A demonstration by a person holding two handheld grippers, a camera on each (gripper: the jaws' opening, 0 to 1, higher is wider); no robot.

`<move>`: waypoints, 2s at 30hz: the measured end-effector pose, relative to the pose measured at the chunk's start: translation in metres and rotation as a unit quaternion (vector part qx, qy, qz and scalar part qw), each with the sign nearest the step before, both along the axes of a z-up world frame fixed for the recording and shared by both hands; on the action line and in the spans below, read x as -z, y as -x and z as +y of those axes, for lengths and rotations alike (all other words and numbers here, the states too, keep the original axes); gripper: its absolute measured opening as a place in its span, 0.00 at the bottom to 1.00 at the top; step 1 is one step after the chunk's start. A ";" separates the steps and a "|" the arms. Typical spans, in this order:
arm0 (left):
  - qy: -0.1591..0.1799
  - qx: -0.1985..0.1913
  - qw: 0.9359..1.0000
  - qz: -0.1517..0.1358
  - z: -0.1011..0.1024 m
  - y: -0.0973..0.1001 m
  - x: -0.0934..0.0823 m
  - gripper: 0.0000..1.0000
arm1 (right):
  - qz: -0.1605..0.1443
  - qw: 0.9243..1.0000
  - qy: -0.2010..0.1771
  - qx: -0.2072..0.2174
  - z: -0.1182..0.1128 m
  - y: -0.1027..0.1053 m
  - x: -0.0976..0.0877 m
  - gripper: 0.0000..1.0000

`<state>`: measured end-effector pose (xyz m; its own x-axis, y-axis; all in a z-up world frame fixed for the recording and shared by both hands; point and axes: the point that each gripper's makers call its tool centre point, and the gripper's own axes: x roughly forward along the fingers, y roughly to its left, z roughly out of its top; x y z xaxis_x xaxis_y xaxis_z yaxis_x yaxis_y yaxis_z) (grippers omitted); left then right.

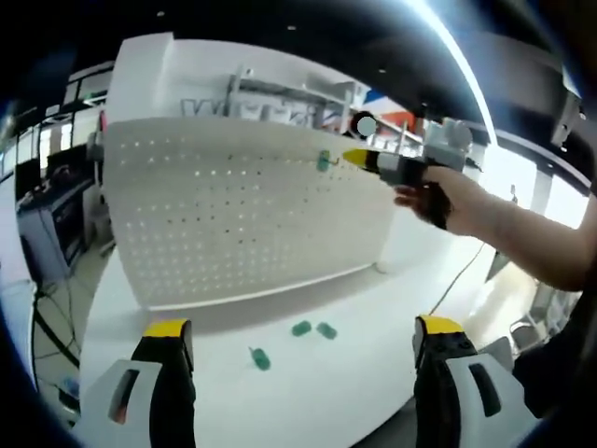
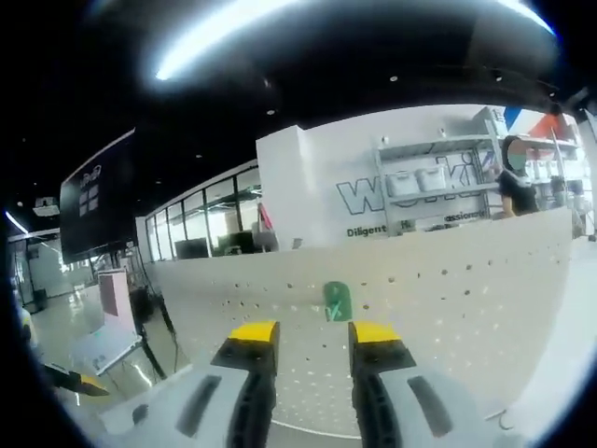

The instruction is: Insert the hook assembly into the mounting plate slot until the hook locks in place.

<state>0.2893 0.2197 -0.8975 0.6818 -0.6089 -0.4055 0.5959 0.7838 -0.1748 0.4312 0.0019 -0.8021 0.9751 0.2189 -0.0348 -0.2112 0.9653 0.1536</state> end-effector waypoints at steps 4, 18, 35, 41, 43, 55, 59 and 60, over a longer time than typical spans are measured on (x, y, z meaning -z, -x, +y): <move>-0.006 0.001 1.000 0.002 0.000 0.004 0.002 1.00 | 0.016 1.000 0.000 -0.010 -0.001 0.013 0.009 0.27; -0.006 0.002 1.000 0.014 -0.003 0.013 0.009 1.00 | 0.058 0.997 0.006 -0.046 0.001 0.064 0.041 0.27; -0.031 0.003 0.999 0.040 0.004 0.031 0.026 1.00 | 0.107 0.991 0.013 -0.080 0.025 0.097 0.087 0.28; -0.040 0.010 0.998 0.057 0.001 0.037 0.035 1.00 | 0.133 0.986 0.020 -0.099 0.038 0.115 0.110 0.29; -0.051 0.010 0.996 0.073 0.003 0.041 0.043 1.00 | 0.143 0.983 0.025 -0.108 0.043 0.122 0.118 0.29; -0.061 0.009 0.994 0.095 0.008 0.052 0.055 1.00 | 0.187 0.971 0.043 -0.144 0.056 0.163 0.152 0.31; -0.064 0.015 0.992 0.105 0.007 0.057 0.061 1.00 | 0.211 0.963 0.050 -0.162 0.060 0.179 0.168 0.32; -0.065 0.015 0.992 0.106 0.007 0.057 0.062 1.00 | 0.215 0.961 0.051 -0.165 0.060 0.183 0.170 0.32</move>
<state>0.2321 0.2263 -0.9597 0.5544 -0.5609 -0.6149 0.5804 0.7901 -0.1974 0.2487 0.0623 -0.9723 0.7436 0.4885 -0.4564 -0.4473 0.8709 0.2035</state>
